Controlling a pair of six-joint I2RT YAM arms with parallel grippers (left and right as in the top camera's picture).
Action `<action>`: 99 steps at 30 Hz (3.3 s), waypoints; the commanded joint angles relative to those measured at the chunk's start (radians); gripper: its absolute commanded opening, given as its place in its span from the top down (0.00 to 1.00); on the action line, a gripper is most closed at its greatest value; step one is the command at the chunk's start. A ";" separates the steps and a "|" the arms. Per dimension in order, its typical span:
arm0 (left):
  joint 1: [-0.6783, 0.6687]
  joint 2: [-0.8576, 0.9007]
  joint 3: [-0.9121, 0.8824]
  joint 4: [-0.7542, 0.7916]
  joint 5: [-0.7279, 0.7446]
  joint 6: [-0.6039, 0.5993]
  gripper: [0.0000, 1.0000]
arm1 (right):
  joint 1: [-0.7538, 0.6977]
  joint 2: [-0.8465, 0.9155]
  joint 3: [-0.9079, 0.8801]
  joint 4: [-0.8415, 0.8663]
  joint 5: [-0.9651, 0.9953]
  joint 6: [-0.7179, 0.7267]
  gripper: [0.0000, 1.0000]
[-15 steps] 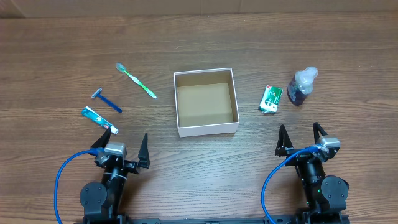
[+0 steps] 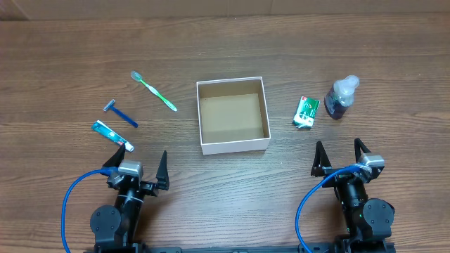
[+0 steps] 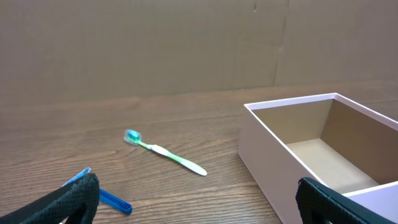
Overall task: Pack container
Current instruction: 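Move the right gripper toward the soap pump bottle, then grasp the soap pump bottle with the right gripper, then carry the bottle into the box and release it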
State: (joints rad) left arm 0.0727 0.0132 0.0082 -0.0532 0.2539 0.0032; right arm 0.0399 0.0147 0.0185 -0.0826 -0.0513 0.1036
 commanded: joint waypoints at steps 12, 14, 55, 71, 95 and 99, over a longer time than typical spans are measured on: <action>0.006 -0.009 -0.003 0.001 -0.001 0.012 0.00 | -0.002 -0.012 -0.011 0.004 -0.001 0.004 0.00; 0.005 -0.009 -0.003 0.001 -0.001 0.012 0.00 | -0.002 -0.012 -0.011 0.004 -0.001 0.004 0.00; 0.006 -0.009 -0.003 0.001 -0.001 0.012 0.00 | -0.123 1.725 1.462 -0.734 0.027 -0.048 0.00; 0.006 -0.009 -0.003 0.001 -0.001 0.012 0.00 | -0.134 1.777 1.460 -0.743 0.015 -0.071 0.73; 0.006 -0.009 -0.003 0.001 -0.001 0.012 0.00 | 0.334 1.589 1.768 -0.898 -0.169 0.189 0.71; 0.006 -0.009 -0.003 0.001 -0.001 0.012 0.00 | 0.447 1.724 1.768 -0.800 -0.022 0.329 0.71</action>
State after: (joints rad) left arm 0.0727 0.0128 0.0078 -0.0536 0.2535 0.0032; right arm 0.4469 1.6775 1.7504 -0.9337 -0.1860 0.3054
